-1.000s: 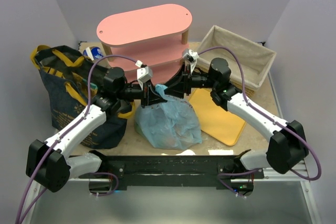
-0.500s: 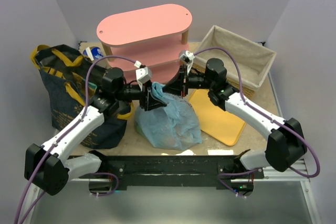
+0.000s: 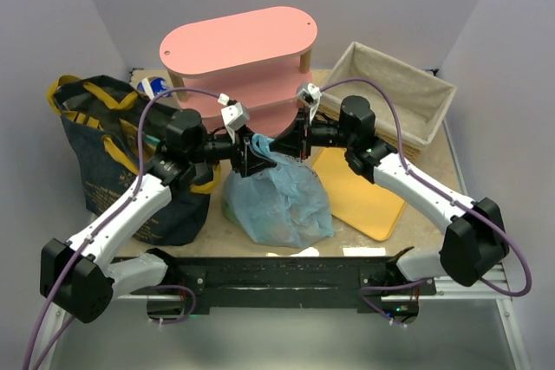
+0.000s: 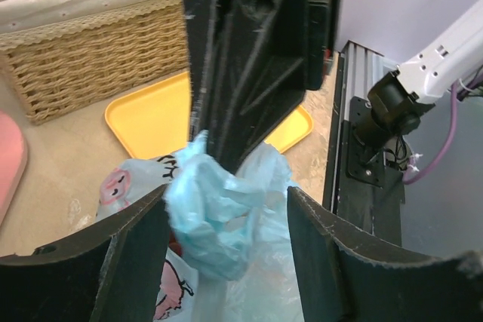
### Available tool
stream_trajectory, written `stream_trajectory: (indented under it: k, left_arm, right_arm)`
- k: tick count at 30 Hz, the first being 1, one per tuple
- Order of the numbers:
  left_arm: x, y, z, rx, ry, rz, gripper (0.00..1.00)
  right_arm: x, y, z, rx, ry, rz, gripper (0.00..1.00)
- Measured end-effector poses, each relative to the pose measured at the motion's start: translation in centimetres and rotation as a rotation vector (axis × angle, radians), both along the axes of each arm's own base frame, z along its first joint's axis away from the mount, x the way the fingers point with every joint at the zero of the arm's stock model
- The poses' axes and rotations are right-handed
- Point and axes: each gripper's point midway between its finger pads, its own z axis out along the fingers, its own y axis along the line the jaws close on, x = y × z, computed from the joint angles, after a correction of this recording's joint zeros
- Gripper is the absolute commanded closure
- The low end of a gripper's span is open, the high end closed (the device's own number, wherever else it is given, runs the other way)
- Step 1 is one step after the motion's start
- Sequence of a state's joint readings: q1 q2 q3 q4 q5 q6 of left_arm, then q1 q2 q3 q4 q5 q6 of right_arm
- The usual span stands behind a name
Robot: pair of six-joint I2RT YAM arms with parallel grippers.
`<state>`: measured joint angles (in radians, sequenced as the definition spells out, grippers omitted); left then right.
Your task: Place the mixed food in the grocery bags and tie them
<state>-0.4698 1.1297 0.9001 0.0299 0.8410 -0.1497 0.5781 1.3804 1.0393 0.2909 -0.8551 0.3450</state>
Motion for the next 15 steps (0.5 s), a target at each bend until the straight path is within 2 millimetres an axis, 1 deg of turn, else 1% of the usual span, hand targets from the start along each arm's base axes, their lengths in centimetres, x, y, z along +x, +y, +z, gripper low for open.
stream_trajectory:
  k: [3,5,6,8,9,12,15]
  left_arm:
    - [0.6,-0.2,0.2,-0.014,0.009,0.020,0.42]
    - [0.9,-0.3,0.4,-0.027,0.013,0.026,0.51]
    - [1.0,-0.4,0.4,-0.031,0.016,0.030,0.60]
    - [1.3,-0.5,0.3,-0.036,0.026,0.036,0.68]
    - [1.3,-0.6,0.3,-0.037,0.033,0.036,0.75]
    - [1.2,-0.7,0.1,-0.036,0.041,0.034,0.81]
    - [1.2,-0.7,0.1,-0.035,0.040,0.033,0.85]
  right_arm:
    - [-0.2,-0.2,0.2,-0.003,-0.011,-0.001,1.00]
    - [-0.3,-0.3,0.3,-0.004,-0.017,-0.002,1.00]
    - [-0.3,-0.3,0.4,-0.004,-0.021,-0.003,1.00]
    - [-0.3,-0.4,0.4,-0.007,-0.024,-0.005,1.00]
    - [-0.2,-0.4,0.3,-0.010,-0.025,-0.009,1.00]
    - [0.0,-0.5,0.0,-0.020,-0.020,-0.026,0.95]
    - [0.1,-0.5,0.1,-0.027,-0.020,-0.033,0.92]
